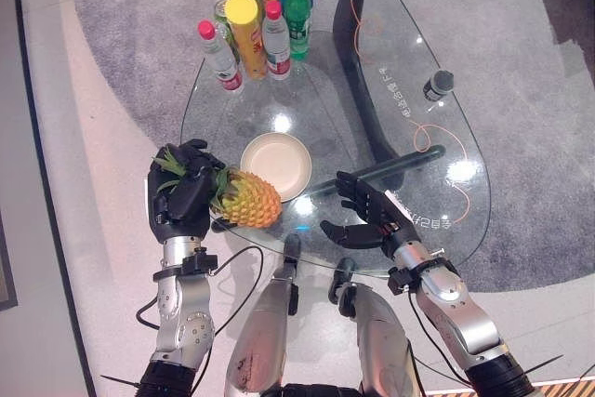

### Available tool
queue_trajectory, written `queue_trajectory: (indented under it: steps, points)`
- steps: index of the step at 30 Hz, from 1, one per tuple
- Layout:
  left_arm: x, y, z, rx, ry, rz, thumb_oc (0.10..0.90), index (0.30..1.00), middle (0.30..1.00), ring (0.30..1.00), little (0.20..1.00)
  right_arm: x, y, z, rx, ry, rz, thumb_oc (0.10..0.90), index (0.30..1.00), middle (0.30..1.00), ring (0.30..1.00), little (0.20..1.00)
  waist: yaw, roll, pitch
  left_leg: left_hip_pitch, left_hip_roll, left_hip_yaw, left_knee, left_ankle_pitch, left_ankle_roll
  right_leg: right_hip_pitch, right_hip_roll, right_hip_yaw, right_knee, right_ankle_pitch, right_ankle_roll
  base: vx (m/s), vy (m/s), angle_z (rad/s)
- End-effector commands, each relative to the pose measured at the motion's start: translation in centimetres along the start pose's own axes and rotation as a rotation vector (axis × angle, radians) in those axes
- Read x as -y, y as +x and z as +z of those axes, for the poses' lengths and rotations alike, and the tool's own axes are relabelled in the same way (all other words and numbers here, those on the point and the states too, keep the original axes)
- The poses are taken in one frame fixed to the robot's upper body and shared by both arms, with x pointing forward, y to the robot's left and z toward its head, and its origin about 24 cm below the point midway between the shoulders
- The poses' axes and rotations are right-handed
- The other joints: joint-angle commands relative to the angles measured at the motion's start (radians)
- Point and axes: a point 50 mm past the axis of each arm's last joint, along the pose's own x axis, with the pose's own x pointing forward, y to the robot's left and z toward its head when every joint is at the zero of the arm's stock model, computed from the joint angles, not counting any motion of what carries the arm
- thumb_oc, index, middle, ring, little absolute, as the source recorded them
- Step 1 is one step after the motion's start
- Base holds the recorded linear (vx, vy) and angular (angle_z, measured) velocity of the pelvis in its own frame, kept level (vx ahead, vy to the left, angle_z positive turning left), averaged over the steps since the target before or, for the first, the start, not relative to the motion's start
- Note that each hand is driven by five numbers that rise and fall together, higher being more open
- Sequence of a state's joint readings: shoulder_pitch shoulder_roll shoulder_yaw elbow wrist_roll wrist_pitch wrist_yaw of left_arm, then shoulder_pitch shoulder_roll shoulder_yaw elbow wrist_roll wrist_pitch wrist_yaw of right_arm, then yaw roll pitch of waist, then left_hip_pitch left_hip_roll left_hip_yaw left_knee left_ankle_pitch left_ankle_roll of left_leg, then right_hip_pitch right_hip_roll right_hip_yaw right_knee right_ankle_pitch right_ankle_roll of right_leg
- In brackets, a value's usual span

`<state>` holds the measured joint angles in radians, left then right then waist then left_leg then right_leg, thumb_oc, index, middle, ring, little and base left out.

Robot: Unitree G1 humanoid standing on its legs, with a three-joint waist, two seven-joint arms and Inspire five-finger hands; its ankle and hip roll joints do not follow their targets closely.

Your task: Pick up the fruit to the plate

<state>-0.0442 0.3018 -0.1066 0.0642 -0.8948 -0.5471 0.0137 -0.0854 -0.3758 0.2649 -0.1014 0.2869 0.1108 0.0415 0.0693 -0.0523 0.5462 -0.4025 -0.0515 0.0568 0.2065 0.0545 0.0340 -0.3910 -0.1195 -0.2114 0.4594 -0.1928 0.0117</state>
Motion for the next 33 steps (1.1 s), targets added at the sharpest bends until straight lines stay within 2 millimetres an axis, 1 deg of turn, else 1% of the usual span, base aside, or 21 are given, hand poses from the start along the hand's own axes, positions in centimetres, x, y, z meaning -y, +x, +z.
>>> queue_trajectory:
  steps: [1, 7, 10, 13, 17, 21, 24, 25, 27, 28, 29, 30, 32, 33]
  points:
    - [3.7, 1.8, 5.1, 0.313, 0.041, -0.219, 0.100, 0.300, 0.300, 0.300, 0.200, 0.3, 0.1, 4.4, 0.227, 0.000, 0.005, 0.800, 0.900, 0.900, 0.900, 0.900, 0.004, -0.015, -0.026, -0.011, 0.015, 0.043, 0.186, -0.100, 0.047, 0.040, -0.016, 0.003, -0.158, 0.236, 0.061, 0.00, 0.000, 0.00]
    - [4.5, 2.0, 5.9, 0.387, 0.084, -0.265, 0.100, 0.300, 0.300, 0.300, 0.200, -0.3, 0.2, 3.9, 0.188, 0.008, 0.036, 0.800, 0.900, 0.900, 0.900, 0.900, 0.004, -0.020, -0.026, -0.023, 0.022, 0.044, 0.206, -0.109, 0.045, 0.035, -0.017, 0.000, -0.144, 0.228, 0.060, 0.01, -0.001, -0.01]
    - [6.0, 2.1, 6.7, 0.476, 0.155, -0.295, 0.100, 0.300, 0.300, 0.300, 0.200, -1.3, 0.5, 2.8, 0.109, 0.017, 0.094, 0.800, 0.900, 0.900, 0.900, 0.900, 0.005, -0.024, -0.026, -0.042, 0.023, 0.041, 0.219, -0.109, 0.041, 0.023, -0.015, -0.001, -0.139, 0.227, 0.056, 0.00, 0.000, 0.00]
    - [6.6, 2.3, 6.9, 0.496, 0.187, -0.297, 0.100, 0.300, 0.300, 0.300, 0.200, -1.7, 0.7, 2.3, 0.072, 0.028, 0.118, 0.800, 0.900, 0.900, 0.900, 0.900, 0.005, -0.027, -0.026, -0.048, 0.022, 0.040, 0.224, -0.110, 0.041, 0.019, -0.015, -0.001, -0.138, 0.227, 0.056, 0.00, 0.000, 0.00]
    - [7.2, 3.2, 7.1, 0.534, 0.238, -0.261, 0.100, 0.300, 0.300, 0.300, 0.200, -2.8, 1.0, 1.2, 0.005, 0.046, 0.163, 0.800, 0.900, 0.900, 0.900, 0.900, -0.003, -0.040, -0.026, -0.083, 0.025, 0.040, 0.248, -0.111, 0.039, -0.008, -0.010, 0.004, -0.131, 0.233, 0.054, 0.00, 0.000, 0.00]
    - [7.4, 3.8, 7.1, 0.563, 0.286, -0.233, 0.100, 0.300, 0.300, 0.300, 0.200, -3.0, 1.3, 0.7, -0.027, 0.056, 0.167, 0.800, 0.900, 0.900, 0.900, 0.900, -0.011, -0.045, -0.026, -0.106, 0.028, 0.045, 0.258, -0.111, 0.035, -0.028, -0.007, 0.011, -0.131, 0.237, 0.055, 0.00, 0.009, -0.01]
    - [7.6, 4.8, 7.4, 0.608, 0.351, -0.200, 0.100, 0.300, 0.300, 0.300, 0.200, -3.1, 1.7, 0.2, -0.067, 0.062, 0.173, 0.800, 0.900, 0.900, 0.900, 0.900, -0.026, -0.054, -0.026, -0.135, 0.032, 0.053, 0.267, -0.110, 0.036, -0.061, -0.002, 0.023, -0.127, 0.245, 0.058, -0.03, 0.046, -0.09]
    - [7.6, 5.2, 7.6, 0.623, 0.361, -0.188, 0.100, 0.300, 0.300, 0.300, 0.200, -3.1, 1.9, 0.2, -0.074, 0.060, 0.178, 0.800, 0.900, 0.900, 0.900, 0.900, -0.032, -0.057, -0.026, -0.150, 0.035, 0.057, 0.271, -0.110, 0.035, -0.074, 0.001, 0.027, -0.128, 0.248, 0.058, -0.04, 0.045, -0.10]
    - [7.7, 5.3, 7.6, 0.626, 0.363, -0.185, 0.100, 0.300, 0.300, 0.300, 0.200, -3.1, 1.9, 0.2, -0.075, 0.060, 0.178, 0.800, 0.900, 0.900, 0.900, 0.900, -0.033, -0.057, -0.026, -0.153, 0.035, 0.058, 0.273, -0.110, 0.035, -0.077, 0.002, 0.028, -0.128, 0.248, 0.058, -0.04, 0.034, -0.05]
    - [7.7, 6.0, 7.8, 0.647, 0.376, -0.159, 0.100, 0.300, 0.300, 0.300, 0.200, -3.1, 2.3, 0.1, -0.086, 0.060, 0.181, 0.800, 0.900, 0.900, 0.900, 0.900, -0.043, -0.062, -0.026, -0.182, 0.042, 0.065, 0.282, -0.110, 0.032, -0.104, 0.004, 0.033, -0.127, 0.254, 0.058, -0.04, 0.040, -0.02]
    - [7.7, 6.0, 7.8, 0.648, 0.376, -0.159, 0.100, 0.300, 0.300, 0.300, 0.200, -3.1, 2.3, 0.1, -0.086, 0.059, 0.181, 0.800, 0.900, 0.900, 0.900, 0.900, -0.043, -0.062, -0.026, -0.183, 0.042, 0.065, 0.283, -0.110, 0.032, -0.104, 0.004, 0.033, -0.127, 0.254, 0.058, -0.09, 0.073, -0.08]
    - [7.8, 6.7, 8.0, 0.664, 0.389, -0.136, 0.100, 0.300, 0.300, 0.300, 0.200, -3.1, 2.6, 0.3, -0.087, 0.056, 0.189, 0.800, 0.900, 0.900, 0.900, 0.900, -0.052, -0.066, -0.026, -0.205, 0.046, 0.071, 0.287, -0.110, 0.028, -0.125, 0.007, 0.035, -0.128, 0.257, 0.058, -0.05, 0.038, -0.09]
    - [7.8, 7.1, 8.0, 0.673, 0.397, -0.125, 0.100, 0.300, 0.300, 0.300, 0.200, -3.2, 2.9, 0.4, -0.088, 0.054, 0.193, 0.800, 0.900, 0.900, 0.900, 0.900, -0.057, -0.068, -0.026, -0.216, 0.048, 0.074, 0.288, -0.109, 0.026, -0.136, 0.008, 0.037, -0.130, 0.260, 0.058, -0.06, 0.055, -0.15]
    - [7.9, 7.6, 8.0, 0.680, 0.406, -0.113, 0.100, 0.300, 0.300, 0.300, 0.200, -3.2, 3.2, 0.6, -0.090, 0.048, 0.196, 0.800, 0.900, 0.900, 0.900, 0.900, -0.063, -0.070, -0.026, -0.230, 0.050, 0.079, 0.288, -0.108, 0.023, -0.150, 0.010, 0.039, -0.134, 0.262, 0.057, -0.06, 0.072, -0.17]
